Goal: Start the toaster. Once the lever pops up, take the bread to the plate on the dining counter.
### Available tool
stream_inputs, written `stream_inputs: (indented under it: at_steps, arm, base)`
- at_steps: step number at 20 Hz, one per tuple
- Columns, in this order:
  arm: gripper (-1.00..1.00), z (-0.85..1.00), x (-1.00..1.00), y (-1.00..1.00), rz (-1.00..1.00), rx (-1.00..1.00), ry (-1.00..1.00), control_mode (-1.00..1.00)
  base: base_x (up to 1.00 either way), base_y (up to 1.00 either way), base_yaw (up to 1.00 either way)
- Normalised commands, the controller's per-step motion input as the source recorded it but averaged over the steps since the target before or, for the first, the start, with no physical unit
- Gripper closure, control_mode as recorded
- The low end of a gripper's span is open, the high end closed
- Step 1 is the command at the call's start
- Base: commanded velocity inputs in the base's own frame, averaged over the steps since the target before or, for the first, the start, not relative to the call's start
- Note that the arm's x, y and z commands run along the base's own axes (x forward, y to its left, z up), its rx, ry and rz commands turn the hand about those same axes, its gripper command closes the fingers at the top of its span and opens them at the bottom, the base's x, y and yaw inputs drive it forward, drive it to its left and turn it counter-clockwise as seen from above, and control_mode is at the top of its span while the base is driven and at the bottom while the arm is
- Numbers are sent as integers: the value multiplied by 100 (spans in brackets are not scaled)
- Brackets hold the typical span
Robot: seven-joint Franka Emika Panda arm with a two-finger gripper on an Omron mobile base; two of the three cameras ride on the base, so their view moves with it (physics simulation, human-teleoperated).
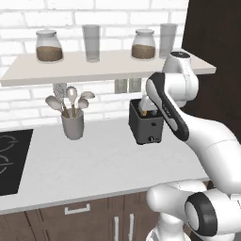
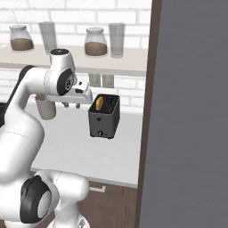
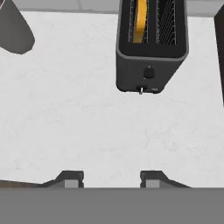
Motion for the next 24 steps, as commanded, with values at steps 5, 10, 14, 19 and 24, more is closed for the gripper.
stream_inputs:
  at_steps: [5,10,14,19,24]
  arm:
    - [-100,0,-28,-7,0,0,0,-100]
    - [-100,-8,-26,-28,-1,0,-5,-100]
    - [100,-40,4,-11,0,0,-2,-100]
    - [100,-36,24,-22,0,0,0,-100]
    - [100,-22,33,-23,0,0,0,-100]
  base:
    - [0,0,0]
    - [0,0,0]
    - [0,0,0]
    - [0,0,0]
    - [0,0,0]
